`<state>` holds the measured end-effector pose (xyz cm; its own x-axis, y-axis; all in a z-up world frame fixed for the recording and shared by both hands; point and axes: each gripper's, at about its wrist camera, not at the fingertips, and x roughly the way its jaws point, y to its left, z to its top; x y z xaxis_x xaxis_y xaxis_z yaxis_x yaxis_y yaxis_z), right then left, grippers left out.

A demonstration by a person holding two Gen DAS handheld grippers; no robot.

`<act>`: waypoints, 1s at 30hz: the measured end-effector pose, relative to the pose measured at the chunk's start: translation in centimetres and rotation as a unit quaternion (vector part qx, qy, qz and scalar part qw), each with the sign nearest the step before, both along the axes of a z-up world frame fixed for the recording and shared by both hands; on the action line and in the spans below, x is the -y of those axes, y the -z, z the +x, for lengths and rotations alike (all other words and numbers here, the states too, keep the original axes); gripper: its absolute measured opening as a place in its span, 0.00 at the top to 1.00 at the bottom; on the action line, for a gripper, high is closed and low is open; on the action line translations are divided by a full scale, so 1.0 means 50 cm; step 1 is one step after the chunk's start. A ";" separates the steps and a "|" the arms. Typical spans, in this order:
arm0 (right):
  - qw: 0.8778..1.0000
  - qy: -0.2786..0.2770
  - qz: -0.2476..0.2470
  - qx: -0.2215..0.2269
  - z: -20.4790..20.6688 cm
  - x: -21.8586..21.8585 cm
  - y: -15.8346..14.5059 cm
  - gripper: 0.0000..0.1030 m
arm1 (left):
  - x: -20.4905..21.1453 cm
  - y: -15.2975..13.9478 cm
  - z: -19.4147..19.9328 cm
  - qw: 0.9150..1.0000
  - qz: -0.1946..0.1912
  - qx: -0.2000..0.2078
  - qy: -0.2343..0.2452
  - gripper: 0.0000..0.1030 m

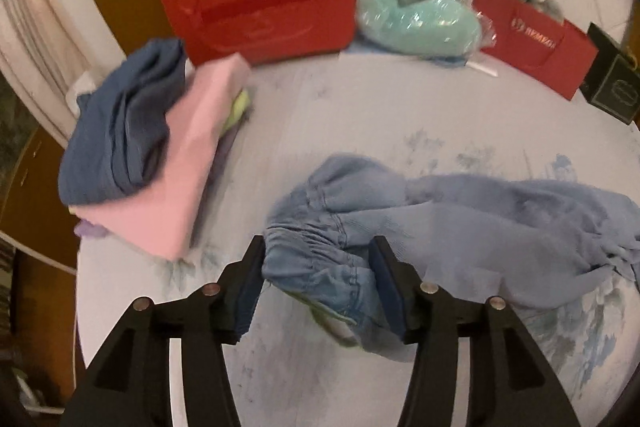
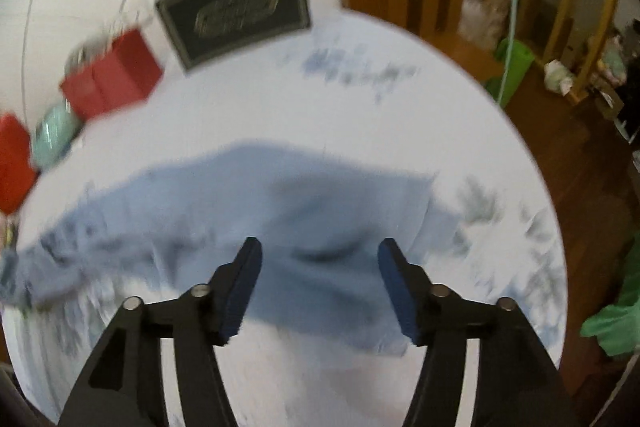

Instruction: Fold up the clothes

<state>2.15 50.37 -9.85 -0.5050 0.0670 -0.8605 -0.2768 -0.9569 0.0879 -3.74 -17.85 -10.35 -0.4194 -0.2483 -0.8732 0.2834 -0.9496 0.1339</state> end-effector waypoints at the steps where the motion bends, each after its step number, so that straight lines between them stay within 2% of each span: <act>1: 1.000 -0.008 0.000 0.013 0.005 0.008 0.020 0.30 | 0.002 0.010 0.002 1.000 0.002 0.005 -0.002 0.45; 2: 1.000 -0.014 0.000 0.021 0.011 0.008 0.032 0.22 | 0.004 0.020 0.004 1.000 0.004 0.011 -0.004 0.45; 3: 0.999 -0.021 0.004 0.030 0.017 0.015 0.049 0.21 | 0.002 0.029 0.008 1.000 0.008 0.014 -0.005 0.45; 9: 0.997 -0.048 0.024 0.060 0.039 0.034 0.103 0.19 | -0.009 0.080 0.035 0.999 0.027 0.025 -0.016 0.45; 13: 0.995 -0.069 0.034 0.061 0.039 0.048 0.123 0.19 | -0.015 0.112 0.043 0.999 0.025 0.024 -0.037 0.44; 15: 0.995 -0.074 0.030 0.060 0.037 0.048 0.136 0.19 | -0.015 0.131 0.041 0.998 0.029 0.025 -0.049 0.37; 18: 0.995 -0.076 0.018 0.069 0.028 0.047 0.162 0.17 | -0.012 0.166 0.040 0.996 0.041 0.046 -0.063 0.35; 22: 0.995 -0.075 0.033 0.050 0.025 0.052 0.167 0.13 | -0.004 0.176 0.053 0.995 0.060 0.029 -0.074 0.31; 27: 0.996 -0.059 0.037 0.053 0.012 0.059 0.173 0.09 | 0.018 0.187 0.061 0.993 0.080 0.024 -0.083 0.16; 28: 0.996 -0.056 0.036 0.055 0.010 0.060 0.173 0.08 | 0.020 0.188 0.062 0.993 0.081 0.024 -0.083 0.16; 30: 0.996 -0.047 0.034 0.061 0.003 0.058 0.175 0.00 | 0.016 0.186 0.064 0.994 0.074 0.022 -0.076 0.16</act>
<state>2.32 47.47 -18.59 -0.4030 0.0845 -0.9113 -0.1895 -0.9819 -0.0072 -0.54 -18.63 -19.67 -0.3473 -0.1722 -0.9218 0.4214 -0.9068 0.0107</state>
